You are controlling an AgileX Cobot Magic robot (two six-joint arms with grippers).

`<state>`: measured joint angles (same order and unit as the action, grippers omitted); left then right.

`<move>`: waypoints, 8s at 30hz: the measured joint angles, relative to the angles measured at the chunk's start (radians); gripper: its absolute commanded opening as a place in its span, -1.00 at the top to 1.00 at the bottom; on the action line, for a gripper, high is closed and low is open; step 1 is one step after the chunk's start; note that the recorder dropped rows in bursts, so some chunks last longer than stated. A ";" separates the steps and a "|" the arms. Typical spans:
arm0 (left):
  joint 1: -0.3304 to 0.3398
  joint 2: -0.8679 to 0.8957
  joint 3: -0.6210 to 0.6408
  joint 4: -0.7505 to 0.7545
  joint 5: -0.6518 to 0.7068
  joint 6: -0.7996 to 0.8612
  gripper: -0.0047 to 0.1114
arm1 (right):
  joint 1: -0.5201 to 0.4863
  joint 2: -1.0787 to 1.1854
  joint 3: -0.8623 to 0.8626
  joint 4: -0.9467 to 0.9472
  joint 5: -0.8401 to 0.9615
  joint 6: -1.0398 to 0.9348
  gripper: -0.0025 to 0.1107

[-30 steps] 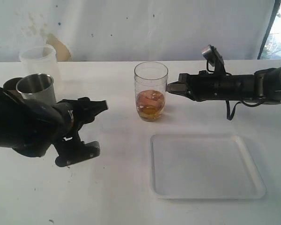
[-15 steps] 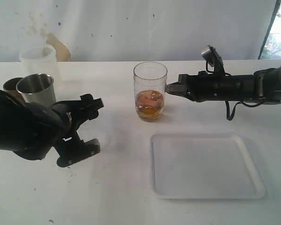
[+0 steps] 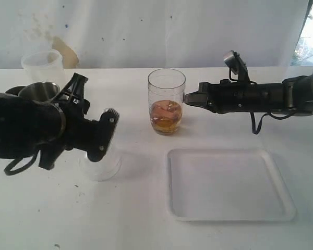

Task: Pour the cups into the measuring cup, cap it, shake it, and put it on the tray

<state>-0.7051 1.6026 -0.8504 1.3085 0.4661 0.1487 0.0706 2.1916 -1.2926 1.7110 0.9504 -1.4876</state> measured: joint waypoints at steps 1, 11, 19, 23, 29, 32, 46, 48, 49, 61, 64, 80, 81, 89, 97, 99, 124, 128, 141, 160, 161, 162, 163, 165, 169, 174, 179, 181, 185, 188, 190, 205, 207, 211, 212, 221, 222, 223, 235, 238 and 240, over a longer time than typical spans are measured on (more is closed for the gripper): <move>0.007 -0.039 0.000 -0.112 -0.084 0.000 0.11 | 0.000 0.000 0.000 -0.002 0.000 0.000 0.96; 0.142 -0.140 0.000 -0.992 -0.184 0.013 0.11 | 0.000 0.000 0.000 -0.023 0.013 0.006 0.96; 0.417 -0.145 -0.304 -1.071 -0.176 -0.159 0.11 | 0.000 0.000 0.000 -0.036 0.025 0.007 0.96; 0.614 0.117 -0.701 -1.231 0.168 -0.158 0.11 | 0.000 0.000 0.000 -0.036 0.023 0.007 0.96; 0.679 0.494 -1.109 -1.262 0.336 -0.167 0.11 | 0.000 0.000 0.000 -0.045 -0.005 0.007 0.96; 0.679 0.618 -1.230 -1.266 0.363 -0.167 0.11 | 0.000 0.000 0.000 -0.053 -0.007 0.007 0.96; 0.679 0.763 -1.314 -1.271 0.325 -0.087 0.91 | 0.000 0.000 0.000 -0.082 -0.009 0.007 0.96; 0.679 0.761 -1.318 -1.270 0.321 -0.082 0.91 | 0.000 0.000 0.000 -0.082 -0.011 0.007 0.96; 0.679 0.755 -1.318 -1.269 0.319 -0.082 0.91 | 0.000 0.000 0.000 -0.082 -0.011 0.007 0.96; 0.679 0.469 -1.320 -1.269 0.515 -0.052 0.92 | 0.000 0.000 0.000 -0.101 -0.011 0.024 0.96; 0.679 0.385 -1.296 -1.286 0.621 -0.046 0.92 | 0.000 0.000 0.000 -0.103 -0.011 0.030 0.96; 0.679 -0.215 -0.577 -1.426 0.698 -0.142 0.92 | 0.000 0.000 0.000 -0.130 0.006 0.055 0.96; 0.679 -0.227 -0.506 -1.428 0.665 -0.149 0.92 | 0.000 0.000 0.000 -0.132 0.006 0.055 0.96; 0.679 -0.201 -0.086 -1.439 0.222 -0.170 0.92 | 0.000 0.000 0.000 -0.134 0.006 0.056 0.96; 0.679 -0.122 -0.039 -1.408 0.139 -0.149 0.11 | 0.000 0.000 0.000 -0.134 0.006 0.056 0.96; 0.679 -0.121 -0.055 -1.408 0.154 -0.149 -0.10 | 0.000 0.000 0.000 -0.134 0.006 0.056 0.96; 0.675 -0.260 -0.515 -1.521 0.577 0.026 -0.51 | 0.000 0.000 0.000 -0.149 0.006 0.056 0.96; 0.610 -0.267 -0.487 -1.663 0.651 0.254 -0.51 | 0.000 0.000 0.000 -0.149 0.007 0.056 0.96; 0.274 -0.156 -0.256 -1.660 0.395 0.681 -0.27 | 0.000 0.000 0.000 -0.157 0.008 0.056 0.96; 0.268 0.336 -0.518 -1.505 0.418 0.582 -0.25 | 0.000 0.000 0.000 -0.157 0.010 0.056 0.96; 0.268 0.345 -0.518 -1.505 0.418 0.582 -0.24 | 0.000 0.000 0.000 -0.157 0.010 0.056 0.96; 0.268 0.347 -0.518 -1.505 0.413 0.580 -0.17 | 0.000 0.000 0.000 -0.157 0.012 0.056 0.96; 0.268 0.347 -0.518 -1.505 0.401 0.580 -0.10 | 0.000 0.000 0.000 -0.157 0.012 0.056 0.96; 0.268 0.347 -0.520 -1.499 0.393 0.580 0.22 | 0.000 0.000 0.000 -0.159 0.012 0.056 0.96; 0.266 0.345 -0.523 -1.464 0.392 0.580 0.91 | 0.000 0.000 0.000 -0.168 0.015 0.056 0.96; 0.266 0.339 -0.562 -1.414 0.500 0.584 0.92 | 0.000 0.000 0.000 -0.182 0.015 0.056 0.96; 0.266 0.259 -0.776 -1.402 0.566 0.545 0.92 | 0.000 0.000 0.000 -0.217 0.015 0.056 0.96; 0.266 0.255 -0.849 -1.402 0.574 0.542 0.92 | 0.000 0.000 0.000 -0.225 0.012 0.056 0.96; 0.266 0.261 -0.996 -1.383 0.628 0.540 0.92 | 0.000 0.000 0.000 -0.228 -0.061 0.056 0.96; 0.266 0.279 -1.083 -1.377 0.649 0.540 0.92 | 0.000 0.000 0.000 -0.199 -0.134 0.044 0.96; 0.266 0.298 -1.122 -1.409 0.649 0.554 0.92 | 0.000 0.000 -0.002 -0.122 -0.155 -0.004 0.96; 0.189 0.427 -1.210 -1.530 0.583 0.658 0.92 | 0.000 0.000 -0.131 0.032 -0.213 -0.143 0.96; 0.178 0.436 -1.210 -1.530 0.575 0.662 0.92 | 0.000 0.000 -0.131 0.032 -0.209 -0.144 0.96; 0.174 0.443 -1.210 -1.530 0.573 0.662 0.92 | 0.000 0.000 -0.131 0.025 -0.177 -0.154 0.96; 0.174 0.444 -1.210 -1.530 0.571 0.664 0.92 | 0.005 0.000 -0.131 0.016 -0.173 -0.154 0.96; 0.174 0.450 -1.210 -1.546 0.571 0.664 0.92 | 0.045 0.000 -0.131 -0.056 -0.153 -0.155 0.96; 0.174 0.454 -1.210 -1.549 0.573 0.664 0.92 | 0.050 0.000 -0.131 -0.057 -0.153 -0.155 0.96; 0.174 0.455 -1.210 -1.554 0.573 0.664 0.92 | 0.054 0.000 -0.131 -0.061 -0.150 -0.155 0.96; 0.159 0.465 -1.210 -1.569 0.569 0.664 0.92 | 0.062 0.000 -0.131 -0.107 -0.138 -0.144 0.96; 0.158 0.465 -1.210 -1.575 0.555 0.664 0.92 | 0.063 0.000 -0.131 -0.133 -0.132 -0.131 0.96; 0.158 0.467 -1.210 -1.575 0.551 0.664 0.92 | 0.063 0.000 -0.131 -0.149 -0.125 -0.128 0.96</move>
<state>-0.5475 2.0696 -2.0607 -0.2669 1.0174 0.8125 0.1336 2.1916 -1.4231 1.5624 0.8251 -1.6160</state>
